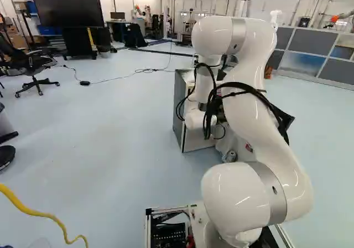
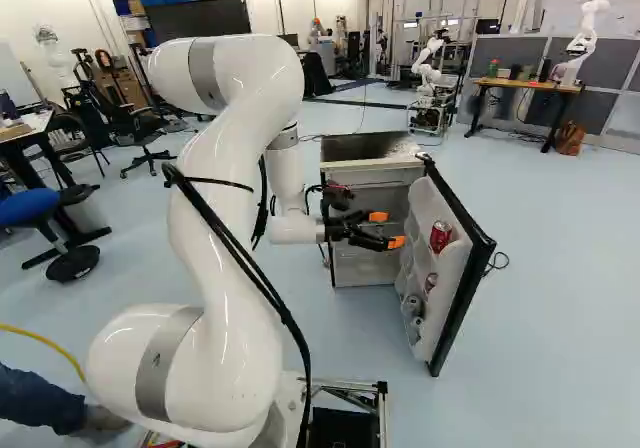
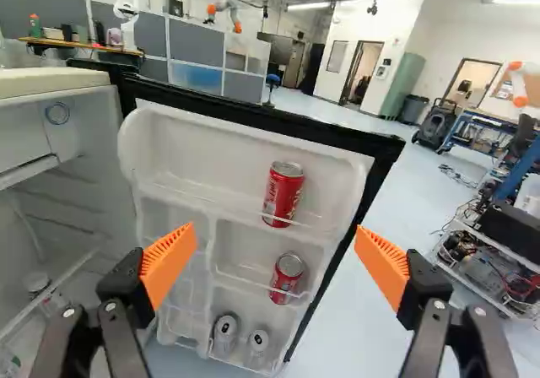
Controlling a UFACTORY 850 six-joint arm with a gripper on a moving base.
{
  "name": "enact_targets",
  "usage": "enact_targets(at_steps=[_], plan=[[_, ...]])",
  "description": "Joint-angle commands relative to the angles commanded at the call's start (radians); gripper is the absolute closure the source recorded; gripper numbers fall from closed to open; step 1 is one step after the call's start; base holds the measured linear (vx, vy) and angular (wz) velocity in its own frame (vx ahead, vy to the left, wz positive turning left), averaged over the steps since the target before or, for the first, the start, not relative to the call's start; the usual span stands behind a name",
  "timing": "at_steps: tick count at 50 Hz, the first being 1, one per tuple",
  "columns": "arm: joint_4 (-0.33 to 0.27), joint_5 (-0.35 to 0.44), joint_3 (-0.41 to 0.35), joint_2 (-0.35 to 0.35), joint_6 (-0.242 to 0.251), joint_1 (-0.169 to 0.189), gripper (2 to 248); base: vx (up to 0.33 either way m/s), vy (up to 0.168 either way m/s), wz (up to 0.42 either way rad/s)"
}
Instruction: Grab a drink from the fridge
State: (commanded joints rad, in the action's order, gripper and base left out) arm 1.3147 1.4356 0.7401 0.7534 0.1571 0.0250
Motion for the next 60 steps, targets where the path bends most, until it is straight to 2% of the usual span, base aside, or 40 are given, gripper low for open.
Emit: enact_targets(at_steps=[60], plan=[[0.23, 0.0, 0.188, 0.078, 0.0, -0.005, 3, 0.0, 0.0, 0.0]])
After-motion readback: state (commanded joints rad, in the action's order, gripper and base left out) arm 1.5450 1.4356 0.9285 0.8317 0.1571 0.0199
